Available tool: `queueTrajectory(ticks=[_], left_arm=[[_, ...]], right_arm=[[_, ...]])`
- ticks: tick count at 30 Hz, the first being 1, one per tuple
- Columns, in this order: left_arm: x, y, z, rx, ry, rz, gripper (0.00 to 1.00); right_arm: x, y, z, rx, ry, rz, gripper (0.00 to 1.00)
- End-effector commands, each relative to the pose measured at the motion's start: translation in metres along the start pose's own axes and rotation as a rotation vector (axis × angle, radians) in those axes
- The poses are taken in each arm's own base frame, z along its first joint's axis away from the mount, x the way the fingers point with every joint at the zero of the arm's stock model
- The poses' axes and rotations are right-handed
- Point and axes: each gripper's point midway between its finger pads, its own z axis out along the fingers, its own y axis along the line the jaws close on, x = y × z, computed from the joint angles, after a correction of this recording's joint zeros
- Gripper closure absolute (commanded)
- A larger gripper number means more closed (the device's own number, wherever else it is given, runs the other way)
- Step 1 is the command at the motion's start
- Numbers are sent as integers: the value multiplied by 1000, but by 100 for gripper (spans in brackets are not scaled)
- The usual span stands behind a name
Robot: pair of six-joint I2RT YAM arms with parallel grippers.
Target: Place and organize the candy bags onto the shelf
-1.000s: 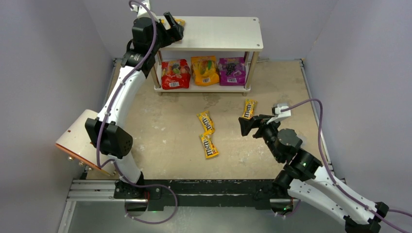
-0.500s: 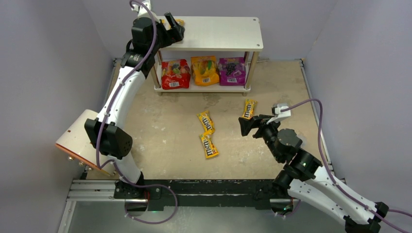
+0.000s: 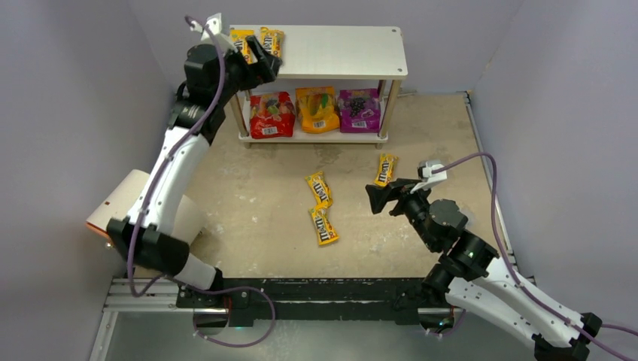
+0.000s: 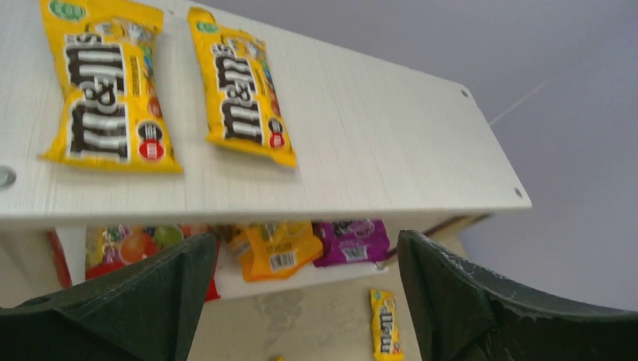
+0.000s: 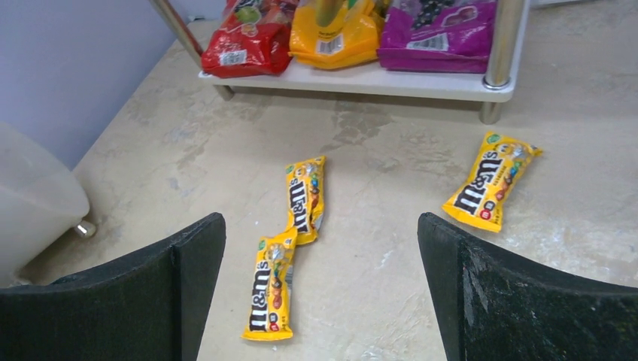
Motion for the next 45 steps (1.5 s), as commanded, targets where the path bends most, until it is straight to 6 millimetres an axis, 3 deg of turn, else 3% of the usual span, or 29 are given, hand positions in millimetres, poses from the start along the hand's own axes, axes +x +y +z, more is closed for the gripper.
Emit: queueTrajectory(ticks=[1,4,6,9,13,18,22,27,29,38,41,44,45], left_arm=[[-13,-33,-83,156,-67,-33,4],[11,-27,-124,179,-96,-81,3],[40,-11,-138,157,-87,-142,2],[109,4,-145,199,27,-221,2],[184,9,-157,272,187,-311,2],[236,30,-165,190,319,-286,2],[254,46,-170,129,367,-251,2],[267,56,-171,100,385,-247,2],[271,58,-171,94,396,-244,2],[275,64,-168,65,408,-226,3],[277,66,-167,58,412,-219,3],[279,67,-166,54,419,-216,3],[279,68,-166,51,420,-215,3]], right_arm=[[-4,21,3,-94,9,3,1],[13,29,8,-125,96,-10,1],[29,38,12,-158,170,-14,1],[59,44,21,-169,297,-32,2],[110,46,28,-135,524,-23,5],[171,57,27,-207,708,30,10],[202,56,24,-210,804,41,17],[220,69,25,-310,830,68,27],[228,68,28,-306,845,58,36],[245,59,40,-270,851,29,58],[246,62,42,-285,841,35,70],[245,65,45,-303,836,30,99],[242,66,47,-308,826,21,100]])
